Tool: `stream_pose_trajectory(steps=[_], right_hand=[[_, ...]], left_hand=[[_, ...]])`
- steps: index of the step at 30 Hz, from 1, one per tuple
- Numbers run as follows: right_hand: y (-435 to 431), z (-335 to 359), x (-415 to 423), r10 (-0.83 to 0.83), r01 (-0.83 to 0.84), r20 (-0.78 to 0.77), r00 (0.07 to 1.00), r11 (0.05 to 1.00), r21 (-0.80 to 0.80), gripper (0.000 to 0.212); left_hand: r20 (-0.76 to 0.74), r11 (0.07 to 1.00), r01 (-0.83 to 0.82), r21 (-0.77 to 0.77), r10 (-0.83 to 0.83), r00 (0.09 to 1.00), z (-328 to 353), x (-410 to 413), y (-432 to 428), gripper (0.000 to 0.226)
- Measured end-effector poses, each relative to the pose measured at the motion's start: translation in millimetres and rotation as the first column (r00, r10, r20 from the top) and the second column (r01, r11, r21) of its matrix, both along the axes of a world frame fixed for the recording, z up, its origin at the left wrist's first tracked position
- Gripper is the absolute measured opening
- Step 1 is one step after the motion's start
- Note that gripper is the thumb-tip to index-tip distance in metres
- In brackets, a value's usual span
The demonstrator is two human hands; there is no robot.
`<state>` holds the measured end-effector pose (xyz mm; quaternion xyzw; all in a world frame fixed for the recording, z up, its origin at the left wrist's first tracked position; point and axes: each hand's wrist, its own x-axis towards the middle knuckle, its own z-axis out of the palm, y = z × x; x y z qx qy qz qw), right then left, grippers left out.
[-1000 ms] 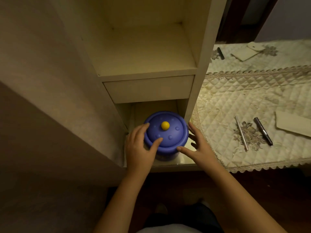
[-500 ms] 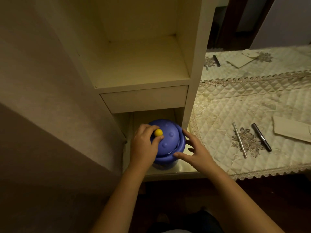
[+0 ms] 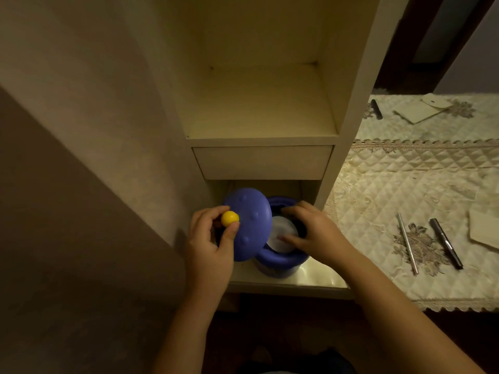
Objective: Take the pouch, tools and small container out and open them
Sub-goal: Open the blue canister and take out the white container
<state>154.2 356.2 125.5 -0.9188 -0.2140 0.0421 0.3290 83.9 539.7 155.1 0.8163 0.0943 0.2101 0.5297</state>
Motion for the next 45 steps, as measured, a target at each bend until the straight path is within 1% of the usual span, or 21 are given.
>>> stream_pose_trajectory(steps=[3,7,10,13,15,18,20,22,26,29,32,35,38,41,45], right_hand=[[13,-4,6,0.078,-0.094,-0.100,0.992,0.980,-0.173,0.059],[24,-7,11,0.108,-0.143,-0.124,0.986,0.936,-0.321,0.068],[29,-7,14,0.100,-0.143,-0.133,0.986,0.917,-0.373,0.068],[33,-6,16,0.093,-0.143,-0.146,0.985,0.914,-0.380,0.065],[33,-5,16,0.075,-0.121,-0.148,0.986,0.937,-0.328,0.063],[28,-3,14,0.018,-0.043,-0.146,0.989,0.985,-0.166,0.064],[23,0,9,-0.014,0.003,-0.147,0.989,0.997,-0.071,0.065],[18,4,4,-0.041,0.045,-0.135,0.990,0.999,0.020,0.063],[-3,15,-9,-0.133,0.166,-0.159,0.978,0.961,0.220,0.061],[-26,19,-19,-0.255,0.315,-0.203,0.945,0.878,0.361,0.058],[-52,20,-32,-0.386,0.489,-0.300,0.872,0.711,0.505,0.054],[-75,18,-44,-0.472,0.599,-0.374,0.798,0.560,0.572,0.048],[-92,13,-52,-0.536,0.667,-0.417,0.734,0.452,0.592,0.042],[-99,8,-57,-0.573,0.700,-0.438,0.693,0.390,0.598,0.039],[-101,4,-60,-0.573,0.698,-0.443,0.690,0.365,0.616,0.037]], left_hand=[[0.026,1.000,-0.020,0.009,0.020,0.999,4,-5,5,0.020],[0.033,0.999,-0.048,0.002,0.048,0.998,8,-11,9,0.030],[0.039,0.998,-0.056,-0.017,0.056,0.998,8,-14,11,0.026],[0.045,0.998,-0.061,-0.022,0.062,0.997,6,-16,15,0.025],[0.047,0.998,-0.060,-0.027,0.061,0.997,5,-16,17,0.024],[0.049,0.999,-0.044,-0.021,0.045,0.998,3,-15,17,0.023],[0.040,0.999,-0.028,-0.031,0.029,0.999,2,-12,16,0.026],[0.042,0.999,-0.006,-0.039,0.008,0.999,1,-7,15,0.020],[0.016,0.999,0.049,0.010,-0.049,0.999,-5,6,8,0.020],[-0.036,0.982,0.170,0.080,-0.167,0.985,-11,21,-5,0.020],[-0.138,0.937,0.289,0.197,-0.265,0.954,-19,36,-23,0.019],[-0.223,0.886,0.357,0.296,-0.300,0.928,-28,49,-36,0.020],[-0.264,0.854,0.391,0.343,-0.311,0.913,-32,53,-43,0.021],[-0.265,0.834,0.399,0.381,-0.315,0.911,-34,52,-45,0.020],[-0.242,0.816,0.401,0.416,-0.325,0.914,-38,53,-44,0.020]])
